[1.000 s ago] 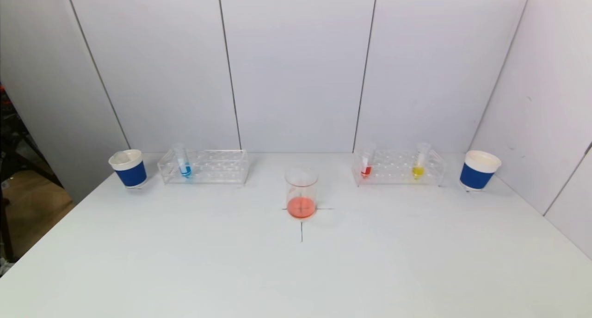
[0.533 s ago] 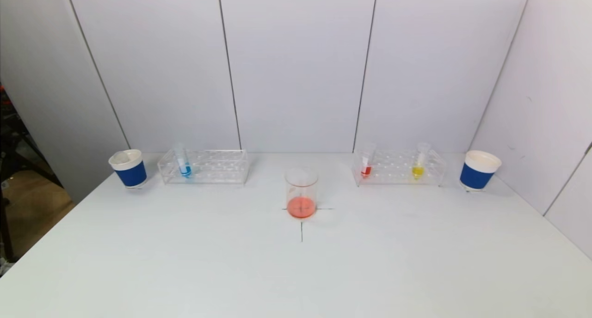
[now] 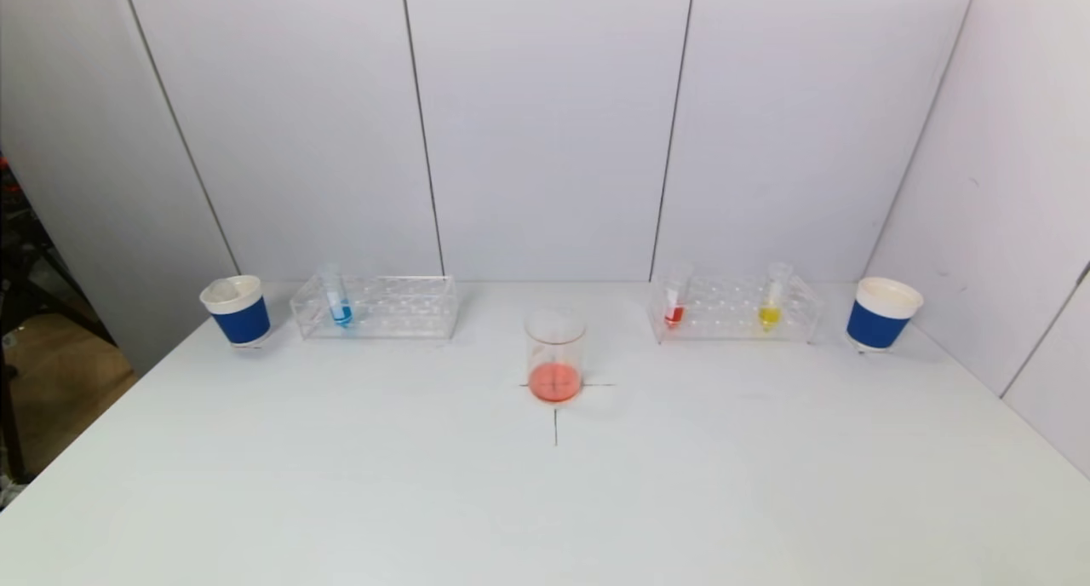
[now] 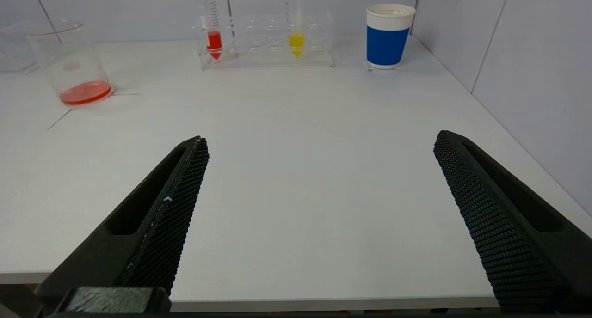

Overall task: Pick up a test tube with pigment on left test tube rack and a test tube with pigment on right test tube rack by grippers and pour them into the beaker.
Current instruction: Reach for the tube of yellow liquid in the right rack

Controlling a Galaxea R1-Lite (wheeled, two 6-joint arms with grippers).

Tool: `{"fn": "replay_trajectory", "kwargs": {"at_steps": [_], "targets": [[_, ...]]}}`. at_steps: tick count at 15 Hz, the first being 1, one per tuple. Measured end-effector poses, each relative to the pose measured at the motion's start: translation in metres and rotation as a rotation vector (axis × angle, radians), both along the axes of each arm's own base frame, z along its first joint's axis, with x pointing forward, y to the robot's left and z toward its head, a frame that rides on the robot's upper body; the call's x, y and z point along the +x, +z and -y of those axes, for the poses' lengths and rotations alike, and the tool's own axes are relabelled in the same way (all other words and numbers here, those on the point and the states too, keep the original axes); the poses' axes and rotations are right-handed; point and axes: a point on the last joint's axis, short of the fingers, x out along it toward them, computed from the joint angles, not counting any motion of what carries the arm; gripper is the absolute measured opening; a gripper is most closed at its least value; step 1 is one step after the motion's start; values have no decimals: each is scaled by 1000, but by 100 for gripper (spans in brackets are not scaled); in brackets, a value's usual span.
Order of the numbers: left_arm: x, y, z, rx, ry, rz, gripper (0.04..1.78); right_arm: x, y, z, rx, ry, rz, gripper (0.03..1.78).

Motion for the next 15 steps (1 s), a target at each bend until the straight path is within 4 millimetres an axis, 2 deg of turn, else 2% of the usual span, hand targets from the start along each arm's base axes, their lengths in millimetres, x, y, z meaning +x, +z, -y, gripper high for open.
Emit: {"fn": "replay_trajectory", "kwargs": {"at_steps": [15], "targets": [[0,0,0,0,0,1,177,0,0,0,0,0,0,177]]}}
